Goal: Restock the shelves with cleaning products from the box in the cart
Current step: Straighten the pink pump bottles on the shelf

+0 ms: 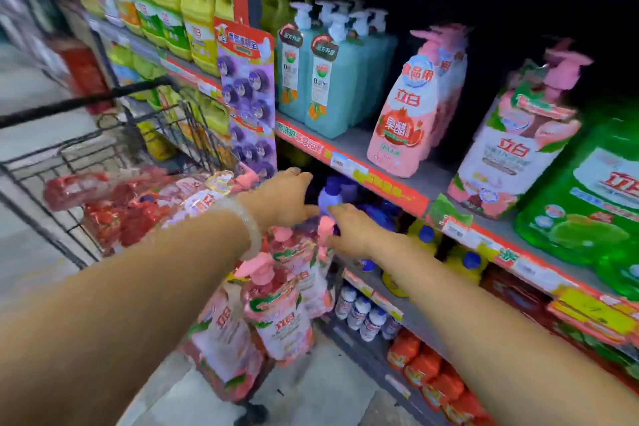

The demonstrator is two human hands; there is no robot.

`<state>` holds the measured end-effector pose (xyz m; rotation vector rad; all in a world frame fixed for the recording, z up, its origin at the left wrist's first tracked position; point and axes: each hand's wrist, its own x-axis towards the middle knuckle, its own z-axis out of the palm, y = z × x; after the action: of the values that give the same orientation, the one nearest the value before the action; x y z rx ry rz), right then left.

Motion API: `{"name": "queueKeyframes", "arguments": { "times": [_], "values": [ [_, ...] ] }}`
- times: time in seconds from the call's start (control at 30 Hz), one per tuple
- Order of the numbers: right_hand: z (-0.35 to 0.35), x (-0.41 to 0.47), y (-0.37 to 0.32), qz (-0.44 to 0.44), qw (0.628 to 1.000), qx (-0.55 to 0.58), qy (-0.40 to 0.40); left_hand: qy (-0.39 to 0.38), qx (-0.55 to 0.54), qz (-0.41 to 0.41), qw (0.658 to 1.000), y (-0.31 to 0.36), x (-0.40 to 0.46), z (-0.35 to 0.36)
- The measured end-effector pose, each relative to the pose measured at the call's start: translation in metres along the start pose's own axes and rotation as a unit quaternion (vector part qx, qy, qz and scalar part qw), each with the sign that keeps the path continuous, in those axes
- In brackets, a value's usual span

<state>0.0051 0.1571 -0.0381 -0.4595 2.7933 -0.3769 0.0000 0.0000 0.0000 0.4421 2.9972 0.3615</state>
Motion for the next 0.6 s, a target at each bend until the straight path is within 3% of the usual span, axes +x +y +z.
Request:
{"name": "queueKeyframes", "arguments": {
  "times": [0.2,0.3,0.5,0.6],
  "values": [
    [0.038,0.008,0.005,-0.137,0.986,-0.031,-0.087,0.029,-0.046,-0.195,0.979,-0.008,-0.048,0.011],
    [0.054,0.0,0.01,-0.192,0.974,0.03,-0.113,0.066,-0.092,-0.285,0.952,0.002,-0.087,0.024],
    [0.087,-0.013,0.017,-0.182,0.954,0.102,-0.217,0.203,-0.204,-0.393,0.873,0.022,-0.151,0.073],
    [0.104,-0.011,0.022,-0.173,0.948,0.155,-0.218,0.189,-0.293,-0.426,0.835,0.031,-0.159,0.114]
  ]
}}
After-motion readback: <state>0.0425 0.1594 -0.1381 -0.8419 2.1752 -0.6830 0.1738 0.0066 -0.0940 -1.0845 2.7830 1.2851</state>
